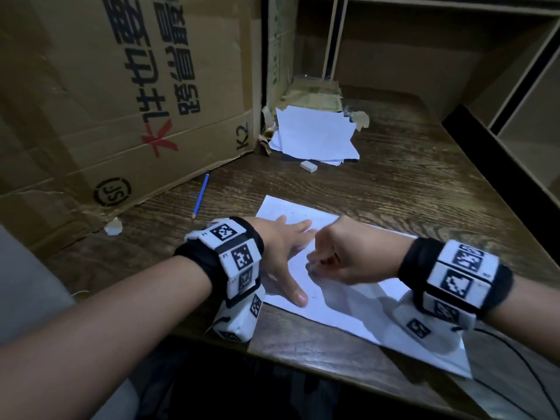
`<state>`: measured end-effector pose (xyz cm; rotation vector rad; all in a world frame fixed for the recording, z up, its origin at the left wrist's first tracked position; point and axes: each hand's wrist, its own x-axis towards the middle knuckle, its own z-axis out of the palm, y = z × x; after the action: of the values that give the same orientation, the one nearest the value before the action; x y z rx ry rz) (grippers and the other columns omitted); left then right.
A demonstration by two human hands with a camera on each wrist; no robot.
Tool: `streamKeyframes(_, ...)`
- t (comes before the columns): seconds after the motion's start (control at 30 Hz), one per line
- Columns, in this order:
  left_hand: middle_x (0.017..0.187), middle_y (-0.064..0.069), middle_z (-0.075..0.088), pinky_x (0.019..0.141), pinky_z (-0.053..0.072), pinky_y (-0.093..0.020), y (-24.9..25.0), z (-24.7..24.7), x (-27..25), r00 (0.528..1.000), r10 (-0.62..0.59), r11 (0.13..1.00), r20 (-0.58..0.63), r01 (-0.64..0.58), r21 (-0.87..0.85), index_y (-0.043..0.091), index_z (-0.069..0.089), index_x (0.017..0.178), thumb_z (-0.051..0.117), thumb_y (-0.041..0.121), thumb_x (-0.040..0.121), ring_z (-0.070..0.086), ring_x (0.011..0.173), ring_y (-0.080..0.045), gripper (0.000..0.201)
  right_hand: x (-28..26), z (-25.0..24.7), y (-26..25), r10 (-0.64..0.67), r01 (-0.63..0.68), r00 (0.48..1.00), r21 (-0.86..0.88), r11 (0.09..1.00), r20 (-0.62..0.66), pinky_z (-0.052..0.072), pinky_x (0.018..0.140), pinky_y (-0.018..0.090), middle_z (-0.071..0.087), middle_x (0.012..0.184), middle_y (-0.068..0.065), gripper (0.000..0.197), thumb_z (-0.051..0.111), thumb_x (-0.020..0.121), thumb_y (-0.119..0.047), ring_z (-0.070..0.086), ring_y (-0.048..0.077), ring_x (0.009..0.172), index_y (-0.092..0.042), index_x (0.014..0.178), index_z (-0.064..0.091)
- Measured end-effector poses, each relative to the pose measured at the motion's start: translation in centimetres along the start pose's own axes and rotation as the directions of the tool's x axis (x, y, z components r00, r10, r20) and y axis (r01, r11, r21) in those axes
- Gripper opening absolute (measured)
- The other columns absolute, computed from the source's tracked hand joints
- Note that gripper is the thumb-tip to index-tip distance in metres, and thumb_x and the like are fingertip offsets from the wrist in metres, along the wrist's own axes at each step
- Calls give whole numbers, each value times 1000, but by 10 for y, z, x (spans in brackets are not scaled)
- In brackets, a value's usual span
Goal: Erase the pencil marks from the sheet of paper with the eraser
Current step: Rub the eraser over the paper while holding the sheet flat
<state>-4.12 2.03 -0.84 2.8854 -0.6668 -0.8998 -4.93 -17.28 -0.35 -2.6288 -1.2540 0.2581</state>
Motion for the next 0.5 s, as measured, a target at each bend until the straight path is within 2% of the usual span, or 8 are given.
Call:
streamKeyframes(0.07, 167, 13, -9, 122, 18, -37, -10, -12, -6, 998, 1, 999, -61, 1, 34, 34, 8, 160, 72, 77, 65, 7, 154, -16, 123, -7, -2, -2, -28, 28, 999, 10, 1000, 44, 39, 57, 28, 60, 65, 4, 28, 65, 93, -34, 48, 20, 63, -16, 72, 69)
streamKeyframes(0.1, 167, 11, -7, 121, 20, -35, -18, -17, -9, 998, -13, 999, -65, 16, 43, 30, 10, 161, 71, 76, 68, 11, 153, -16, 119, -7, -3, 0, -41, 41, 997, 2, 999, 65, 42, 59, 27, 62, 68, 2, 23, 65, 93, -35, 50, 17, 65, -19, 80, 74)
streamKeyframes(0.2, 165, 15, -18, 124, 12, -40, -33, -16, -13, 998, -60, 997, 19, 59, 48, 33, -4, 160, 69, 75, 70, -4, 154, -12, 123, -2, -12, 4, 17, -23, 992, 47, 999, 128, 51, 65, 25, 69, 72, -11, 16, 67, 91, -35, 60, 8, 68, -27, 97, 80)
streamKeyframes(0.27, 164, 14, -22, 124, 8, -43, -34, -10, -13, 997, -71, 996, 40, 69, 47, 32, -11, 159, 68, 76, 70, -13, 153, -12, 126, 6, -15, 4, 48, -53, 989, 32, 998, 140, 53, 64, 25, 68, 66, -14, 15, 68, 90, -34, 60, 7, 64, -27, 92, 81)
streamKeyframes(0.37, 164, 12, -24, 124, 7, -41, -29, -8, -10, 996, -78, 996, 37, 76, 53, 29, -13, 159, 70, 73, 71, -15, 152, -13, 129, 23, -16, 5, 51, -47, 993, -39, 998, 111, 53, 65, 30, 69, 67, -9, 18, 65, 88, -33, 56, 14, 63, -24, 87, 80)
streamKeyframes(0.43, 164, 11, -23, 123, 9, -37, -27, -10, -10, 995, -91, 994, 35, 88, 72, 28, -13, 159, 70, 72, 72, -13, 153, -14, 128, 36, -15, 10, 52, -47, 998, -113, 992, 40, 53, 64, 36, 64, 63, 1, 22, 61, 86, -27, 49, 20, 59, -13, 79, 76)
streamKeyframes(0.5, 164, 10, -22, 121, 10, -36, -26, -11, -9, 994, -102, 991, 42, 97, 90, 28, -13, 159, 70, 71, 73, -10, 153, -15, 127, 44, -14, 15, 109, -112, 994, -137, 984, -32, 52, 62, 44, 52, 56, 9, 24, 56, 83, -20, 37, 24, 57, -5, 68, 66)
